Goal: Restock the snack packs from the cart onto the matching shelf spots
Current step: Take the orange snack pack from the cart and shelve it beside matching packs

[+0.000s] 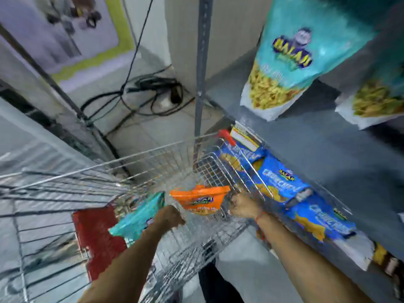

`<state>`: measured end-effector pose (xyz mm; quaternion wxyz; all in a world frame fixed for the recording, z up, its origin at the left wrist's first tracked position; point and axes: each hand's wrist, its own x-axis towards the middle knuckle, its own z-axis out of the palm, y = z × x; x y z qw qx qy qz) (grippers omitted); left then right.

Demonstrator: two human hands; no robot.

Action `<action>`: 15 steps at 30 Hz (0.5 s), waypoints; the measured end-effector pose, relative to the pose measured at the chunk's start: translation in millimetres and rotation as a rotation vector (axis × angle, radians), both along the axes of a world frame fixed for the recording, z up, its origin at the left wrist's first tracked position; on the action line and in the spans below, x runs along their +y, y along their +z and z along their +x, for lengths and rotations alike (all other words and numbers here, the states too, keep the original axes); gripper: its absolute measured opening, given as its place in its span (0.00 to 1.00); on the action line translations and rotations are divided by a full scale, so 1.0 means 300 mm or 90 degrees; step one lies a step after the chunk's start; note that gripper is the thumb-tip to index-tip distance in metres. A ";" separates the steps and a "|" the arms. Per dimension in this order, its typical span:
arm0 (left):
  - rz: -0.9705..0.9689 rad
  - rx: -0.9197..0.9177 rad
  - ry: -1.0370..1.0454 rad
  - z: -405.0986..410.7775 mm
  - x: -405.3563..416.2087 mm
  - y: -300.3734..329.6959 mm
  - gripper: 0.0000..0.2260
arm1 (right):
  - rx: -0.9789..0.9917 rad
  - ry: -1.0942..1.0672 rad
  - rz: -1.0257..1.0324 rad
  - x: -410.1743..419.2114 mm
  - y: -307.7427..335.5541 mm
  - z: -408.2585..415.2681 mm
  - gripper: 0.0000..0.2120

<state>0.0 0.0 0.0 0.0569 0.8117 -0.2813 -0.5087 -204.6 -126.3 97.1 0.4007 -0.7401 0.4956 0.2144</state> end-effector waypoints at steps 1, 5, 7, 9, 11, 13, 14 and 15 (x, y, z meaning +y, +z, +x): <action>0.011 -0.009 -0.022 -0.014 -0.006 -0.028 0.21 | 0.010 0.003 0.001 -0.021 -0.051 -0.004 0.13; -0.093 -0.023 0.221 -0.067 -0.032 -0.106 0.16 | 0.028 -0.126 0.122 -0.072 -0.178 0.014 0.07; -0.140 -0.028 0.298 -0.085 -0.049 -0.128 0.04 | -0.013 -0.146 0.151 -0.096 -0.240 0.032 0.13; -0.146 -0.020 0.339 -0.093 -0.060 -0.131 0.04 | -0.067 -0.198 0.135 -0.101 -0.261 0.042 0.08; -0.138 -0.055 0.350 -0.089 -0.056 -0.134 0.09 | -0.103 -0.231 0.100 -0.094 -0.291 0.037 0.02; -0.133 -0.066 0.365 -0.088 -0.052 -0.117 0.08 | -0.118 -0.243 0.103 -0.086 -0.292 0.030 0.05; -0.141 -0.054 0.373 -0.089 -0.047 -0.107 0.07 | -0.118 -0.246 0.096 -0.085 -0.290 0.028 0.07; -0.150 -0.041 0.377 -0.091 -0.042 -0.097 0.07 | -0.125 -0.248 0.086 -0.084 -0.288 0.023 0.08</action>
